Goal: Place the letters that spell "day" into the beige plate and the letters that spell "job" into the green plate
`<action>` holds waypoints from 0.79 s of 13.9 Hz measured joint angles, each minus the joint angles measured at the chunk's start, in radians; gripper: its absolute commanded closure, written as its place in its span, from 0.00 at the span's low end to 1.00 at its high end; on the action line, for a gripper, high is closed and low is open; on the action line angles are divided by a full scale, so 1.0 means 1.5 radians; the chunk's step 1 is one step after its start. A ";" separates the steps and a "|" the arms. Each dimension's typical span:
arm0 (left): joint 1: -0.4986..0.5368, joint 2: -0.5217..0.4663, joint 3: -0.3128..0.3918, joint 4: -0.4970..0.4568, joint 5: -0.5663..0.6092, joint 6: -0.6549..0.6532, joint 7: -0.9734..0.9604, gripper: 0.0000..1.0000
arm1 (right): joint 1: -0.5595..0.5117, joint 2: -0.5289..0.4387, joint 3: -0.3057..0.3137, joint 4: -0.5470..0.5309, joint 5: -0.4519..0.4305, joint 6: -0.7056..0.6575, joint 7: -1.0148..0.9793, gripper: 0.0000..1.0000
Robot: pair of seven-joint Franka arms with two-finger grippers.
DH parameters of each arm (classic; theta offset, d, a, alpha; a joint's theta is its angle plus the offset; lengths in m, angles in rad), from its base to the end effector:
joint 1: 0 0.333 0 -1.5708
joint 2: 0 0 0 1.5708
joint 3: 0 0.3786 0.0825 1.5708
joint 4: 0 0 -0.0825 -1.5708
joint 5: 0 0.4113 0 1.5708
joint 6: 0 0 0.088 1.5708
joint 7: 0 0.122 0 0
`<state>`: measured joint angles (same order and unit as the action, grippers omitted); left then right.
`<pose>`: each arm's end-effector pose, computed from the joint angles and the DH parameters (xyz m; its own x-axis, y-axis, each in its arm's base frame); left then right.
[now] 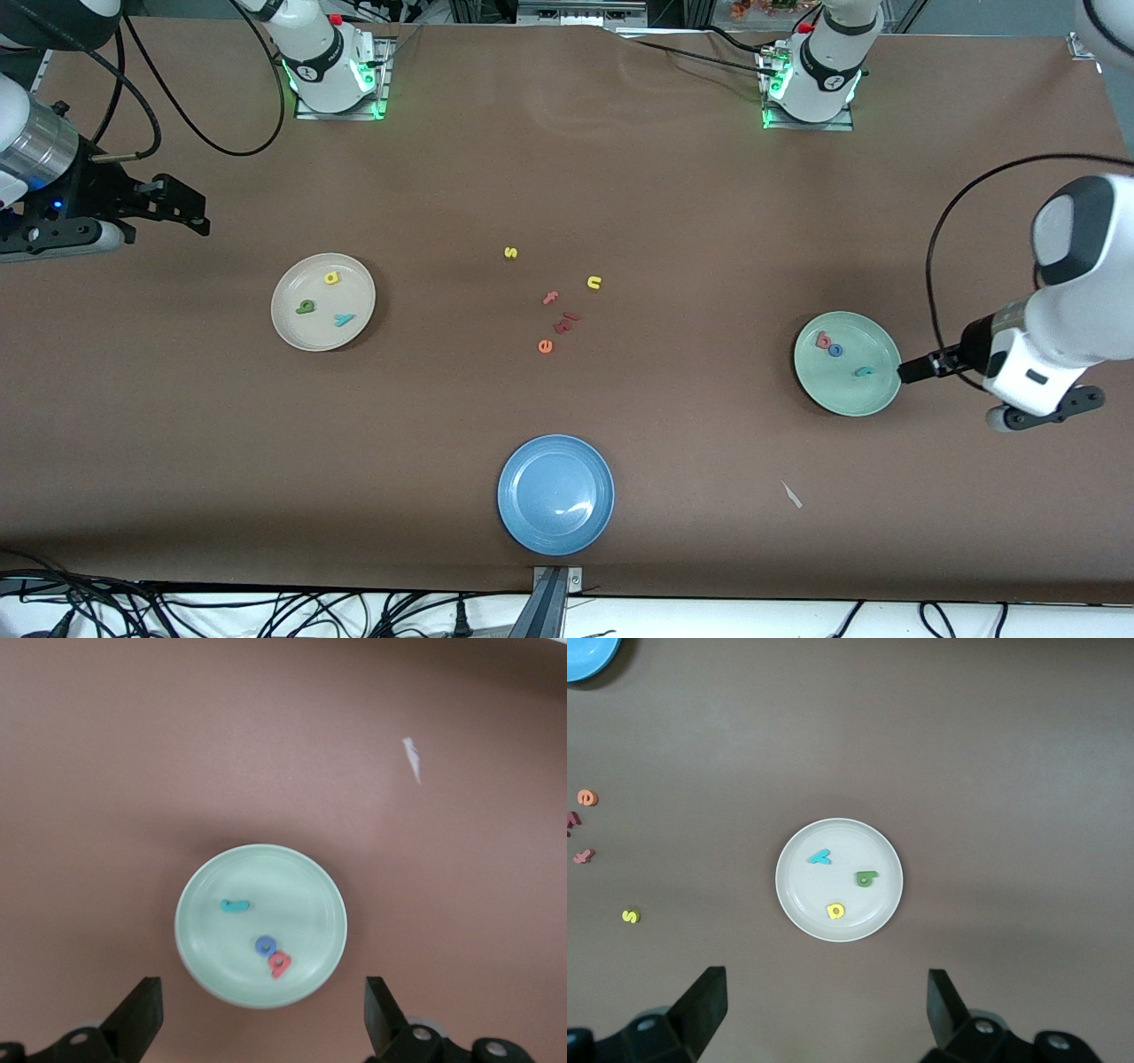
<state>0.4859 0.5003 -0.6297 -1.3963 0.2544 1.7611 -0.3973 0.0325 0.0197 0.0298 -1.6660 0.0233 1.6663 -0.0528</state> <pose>0.7336 0.0126 0.4902 0.9669 0.2497 -0.0532 0.2510 -0.9678 0.0199 0.5923 0.0394 0.6211 0.9935 0.1126 -0.0181 0.1122 -0.9934 -0.0247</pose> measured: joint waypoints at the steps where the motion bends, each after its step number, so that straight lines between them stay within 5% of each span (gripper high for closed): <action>1: -0.001 -0.007 -0.006 0.021 0.000 -0.019 0.007 0.00 | -0.001 0.000 0.000 0.000 0.000 0.001 0.000 0.00; 8: -0.002 -0.018 -0.027 0.053 -0.001 -0.059 0.008 0.00 | -0.003 0.000 0.000 0.000 0.000 0.001 0.000 0.00; 11: -0.035 -0.026 -0.002 0.055 -0.002 -0.061 0.008 0.00 | -0.003 0.000 0.000 0.000 0.000 0.001 0.000 0.00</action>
<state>0.4329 0.4608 -0.6332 -1.3142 0.2515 1.6698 -0.3847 0.0284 0.0197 0.0297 -1.6663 0.0233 1.6684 -0.0528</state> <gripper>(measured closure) 0.000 0.000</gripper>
